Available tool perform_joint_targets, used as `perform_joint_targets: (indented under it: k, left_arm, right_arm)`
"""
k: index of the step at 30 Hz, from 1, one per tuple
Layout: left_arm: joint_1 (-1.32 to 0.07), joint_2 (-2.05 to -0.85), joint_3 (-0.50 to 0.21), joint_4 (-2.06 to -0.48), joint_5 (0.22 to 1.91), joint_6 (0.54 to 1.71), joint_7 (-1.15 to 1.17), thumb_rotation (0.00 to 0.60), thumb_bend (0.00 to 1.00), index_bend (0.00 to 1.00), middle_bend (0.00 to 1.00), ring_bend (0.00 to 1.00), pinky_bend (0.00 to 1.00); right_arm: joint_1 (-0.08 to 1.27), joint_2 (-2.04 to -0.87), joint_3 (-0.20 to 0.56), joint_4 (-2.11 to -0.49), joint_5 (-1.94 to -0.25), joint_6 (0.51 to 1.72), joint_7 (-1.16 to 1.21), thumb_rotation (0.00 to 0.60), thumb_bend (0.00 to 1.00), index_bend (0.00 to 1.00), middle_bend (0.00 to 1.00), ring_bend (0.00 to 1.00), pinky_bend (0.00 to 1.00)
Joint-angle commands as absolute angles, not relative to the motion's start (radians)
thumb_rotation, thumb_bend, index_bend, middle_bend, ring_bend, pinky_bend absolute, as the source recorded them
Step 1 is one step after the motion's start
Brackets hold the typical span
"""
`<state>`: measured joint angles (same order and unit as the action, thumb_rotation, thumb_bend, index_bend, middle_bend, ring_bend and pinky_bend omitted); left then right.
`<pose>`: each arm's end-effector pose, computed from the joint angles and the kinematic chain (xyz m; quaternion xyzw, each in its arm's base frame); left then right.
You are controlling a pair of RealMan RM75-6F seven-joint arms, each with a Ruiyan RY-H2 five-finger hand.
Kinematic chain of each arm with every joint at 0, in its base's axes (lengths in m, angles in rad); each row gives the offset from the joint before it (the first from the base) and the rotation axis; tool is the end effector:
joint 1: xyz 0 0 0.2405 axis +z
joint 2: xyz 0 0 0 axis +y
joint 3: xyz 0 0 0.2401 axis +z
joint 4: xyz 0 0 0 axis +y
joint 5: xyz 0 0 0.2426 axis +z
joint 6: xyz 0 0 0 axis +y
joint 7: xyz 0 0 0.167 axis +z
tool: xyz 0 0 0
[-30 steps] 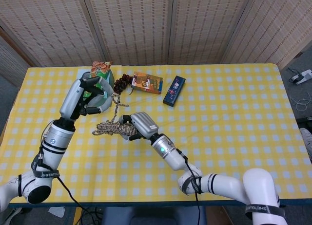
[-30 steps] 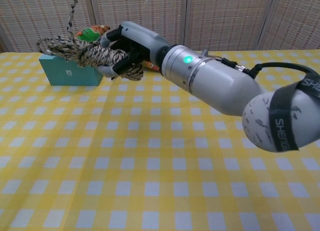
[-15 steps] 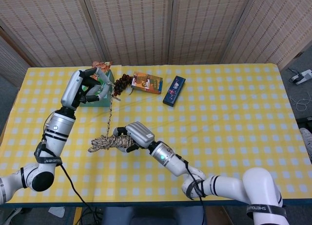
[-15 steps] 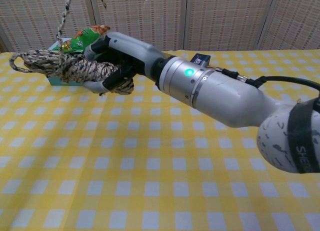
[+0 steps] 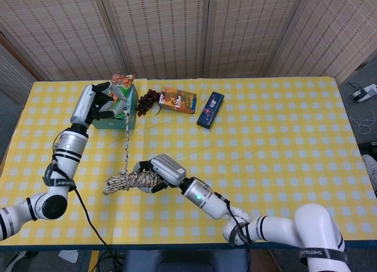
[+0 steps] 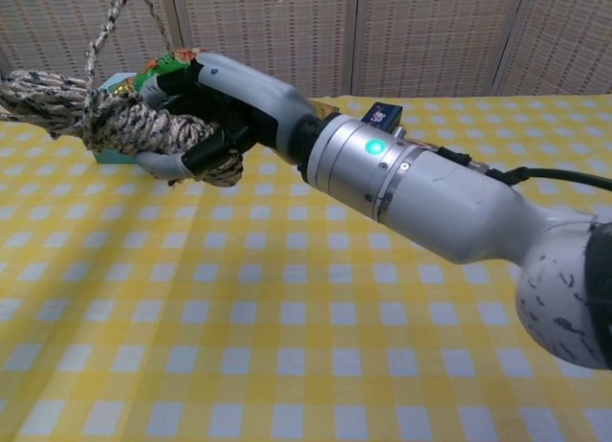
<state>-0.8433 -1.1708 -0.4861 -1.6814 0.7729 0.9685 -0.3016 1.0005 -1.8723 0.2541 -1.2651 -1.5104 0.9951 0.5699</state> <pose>-0.0677 0.4468 0.1172 -0.4618 -0.5628 -0.6077 0.3173 0.0443 -0.3285 -0.1210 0.6515 -0.4893 0.5789 0.0311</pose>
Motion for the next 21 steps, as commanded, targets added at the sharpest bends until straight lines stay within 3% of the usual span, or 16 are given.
perform_joint_targets:
  k: [1,21]
  left_arm:
    - [-0.848,-1.182,-0.468,-1.654,0.744,0.96,-0.261,0.6,0.42,0.67,1.0,0.93,1.0]
    - [-0.799,-1.172,-0.38,-1.596,0.667,0.924,-0.104,0.6,0.42,0.67,1.0,0.93,1.0]
  right_arm:
    - [0.99,-1.865,0.249,-1.283,-1.534,1.03,0.6,0.6,0.31,0.9,0.74,0.62,0.65]
    - [0.919,-1.878,0.313,-1.324,-1.561,1.287,0.704,0.6,0.3,0.9,0.74,0.62,0.65]
